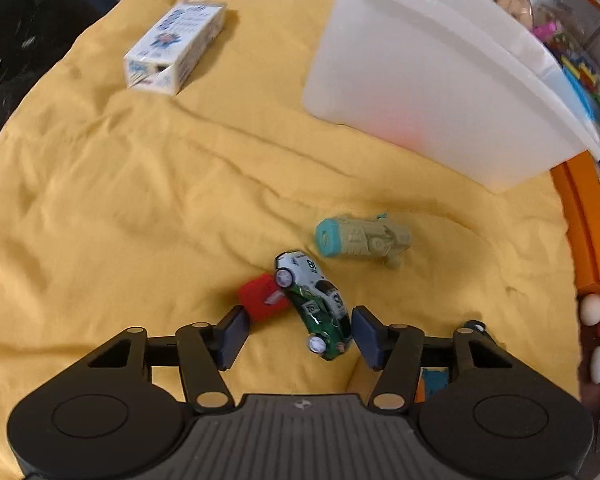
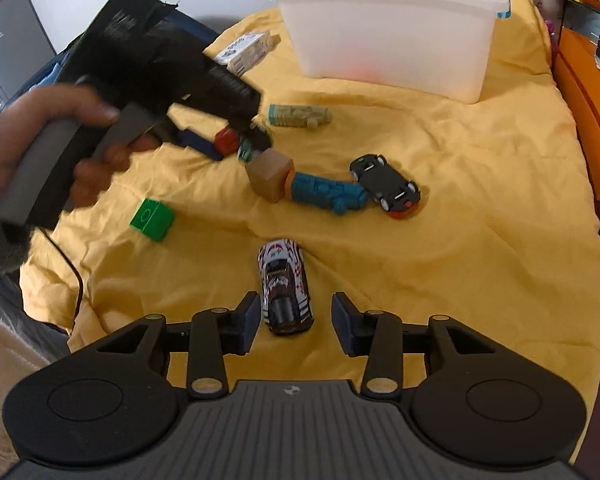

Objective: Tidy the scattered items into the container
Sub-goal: 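Grasp the white-green race car with the left gripper above the green brick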

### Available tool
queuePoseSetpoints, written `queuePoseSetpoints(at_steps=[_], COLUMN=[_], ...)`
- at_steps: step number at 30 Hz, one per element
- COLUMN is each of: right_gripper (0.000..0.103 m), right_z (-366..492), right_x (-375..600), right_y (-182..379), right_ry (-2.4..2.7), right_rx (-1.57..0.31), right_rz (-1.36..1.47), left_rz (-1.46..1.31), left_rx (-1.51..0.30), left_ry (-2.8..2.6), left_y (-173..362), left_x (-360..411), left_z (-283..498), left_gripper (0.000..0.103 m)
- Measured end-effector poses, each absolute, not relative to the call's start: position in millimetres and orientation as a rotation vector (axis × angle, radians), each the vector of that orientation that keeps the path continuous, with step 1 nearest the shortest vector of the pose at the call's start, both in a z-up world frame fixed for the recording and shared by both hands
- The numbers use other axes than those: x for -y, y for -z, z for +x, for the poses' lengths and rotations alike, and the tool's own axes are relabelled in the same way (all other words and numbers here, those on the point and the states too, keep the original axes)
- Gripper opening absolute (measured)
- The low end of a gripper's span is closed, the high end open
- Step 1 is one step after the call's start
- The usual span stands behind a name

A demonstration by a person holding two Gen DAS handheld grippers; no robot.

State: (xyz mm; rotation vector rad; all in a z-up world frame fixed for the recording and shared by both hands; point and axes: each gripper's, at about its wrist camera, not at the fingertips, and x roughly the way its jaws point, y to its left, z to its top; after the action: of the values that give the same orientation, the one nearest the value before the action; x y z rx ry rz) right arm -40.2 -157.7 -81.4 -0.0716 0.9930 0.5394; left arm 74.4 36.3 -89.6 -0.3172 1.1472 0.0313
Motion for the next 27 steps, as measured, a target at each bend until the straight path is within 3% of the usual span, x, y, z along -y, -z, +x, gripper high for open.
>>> queuePoseSetpoints(at_steps=[2, 3, 6, 18, 27], right_gripper=[0.044, 0.045, 0.047, 0.048, 0.048], right_z=[-43, -44, -46, -48, -44], right_x=[156, 156, 155, 147, 133], right_y=[81, 80, 80, 84, 83], right_ry=[-0.54, -0.54, -0.539, -0.52, -0.502], right_rx=[-0.985, -0.979, -0.968, -0.988, -0.963], right_rz=[-0.092, -0.103, -0.117, -0.105, -0.108], left_rz=[-0.261, -0.245, -0.151, -0.031, -0.16], left_rx=[-1.149, -1.147, -1.161, -1.183, -1.145], left_ry=[-0.017, 0.008, 0.119, 0.371, 0.562], left_y=[90, 90, 88, 86, 61], left_x=[-29, -27, -23, -50, -41], left_z=[78, 79, 78, 19, -18], left_gripper=[0.058, 0.046, 0.021, 0.018, 0.018])
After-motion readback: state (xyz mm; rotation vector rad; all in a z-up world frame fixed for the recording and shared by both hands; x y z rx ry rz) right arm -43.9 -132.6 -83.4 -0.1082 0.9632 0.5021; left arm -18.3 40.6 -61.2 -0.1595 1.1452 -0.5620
